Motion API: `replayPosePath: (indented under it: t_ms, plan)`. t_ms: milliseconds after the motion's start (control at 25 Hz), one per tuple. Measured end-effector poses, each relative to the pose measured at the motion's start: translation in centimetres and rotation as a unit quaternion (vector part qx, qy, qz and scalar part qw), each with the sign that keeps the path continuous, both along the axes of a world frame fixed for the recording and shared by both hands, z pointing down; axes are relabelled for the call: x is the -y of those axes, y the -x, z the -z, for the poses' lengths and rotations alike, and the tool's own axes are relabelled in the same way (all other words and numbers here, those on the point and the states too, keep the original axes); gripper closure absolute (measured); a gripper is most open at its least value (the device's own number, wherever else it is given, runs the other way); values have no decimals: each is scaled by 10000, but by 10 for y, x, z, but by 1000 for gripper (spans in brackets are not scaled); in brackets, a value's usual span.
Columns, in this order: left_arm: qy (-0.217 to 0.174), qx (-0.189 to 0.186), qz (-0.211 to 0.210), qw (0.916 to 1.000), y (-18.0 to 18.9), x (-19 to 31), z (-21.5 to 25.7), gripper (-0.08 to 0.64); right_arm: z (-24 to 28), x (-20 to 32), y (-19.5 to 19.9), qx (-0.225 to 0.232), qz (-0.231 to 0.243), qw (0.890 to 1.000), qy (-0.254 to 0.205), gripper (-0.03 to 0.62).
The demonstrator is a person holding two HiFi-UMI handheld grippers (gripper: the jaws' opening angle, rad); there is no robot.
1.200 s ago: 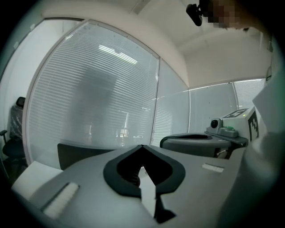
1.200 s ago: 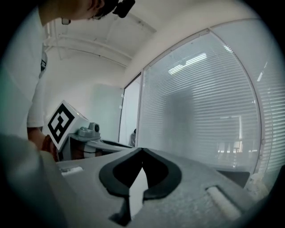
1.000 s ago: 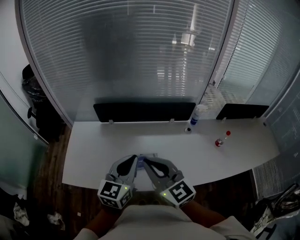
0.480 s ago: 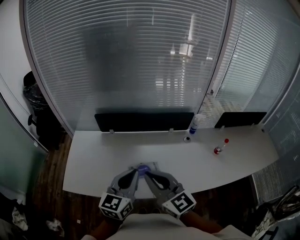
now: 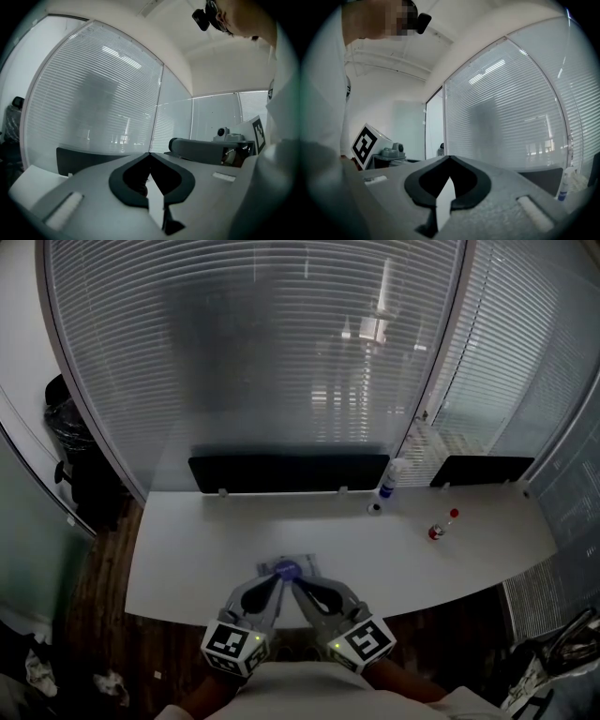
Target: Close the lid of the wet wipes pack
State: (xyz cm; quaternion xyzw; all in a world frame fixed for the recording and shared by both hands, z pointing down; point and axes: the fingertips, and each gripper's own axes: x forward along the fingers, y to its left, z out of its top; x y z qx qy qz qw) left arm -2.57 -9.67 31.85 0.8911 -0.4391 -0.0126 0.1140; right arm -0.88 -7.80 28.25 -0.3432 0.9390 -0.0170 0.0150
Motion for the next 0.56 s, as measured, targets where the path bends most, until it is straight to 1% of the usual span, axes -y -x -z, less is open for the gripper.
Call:
replayPosePath:
  t_ms: [360,560]
  plan:
    - [29,63,19,10000,-1,1,-1,557,0,0,1,19,26,10000,62,592]
    - [29,80,45,10000,-4,4,-4,558,6,0,-2,73,18,10000,-27,592]
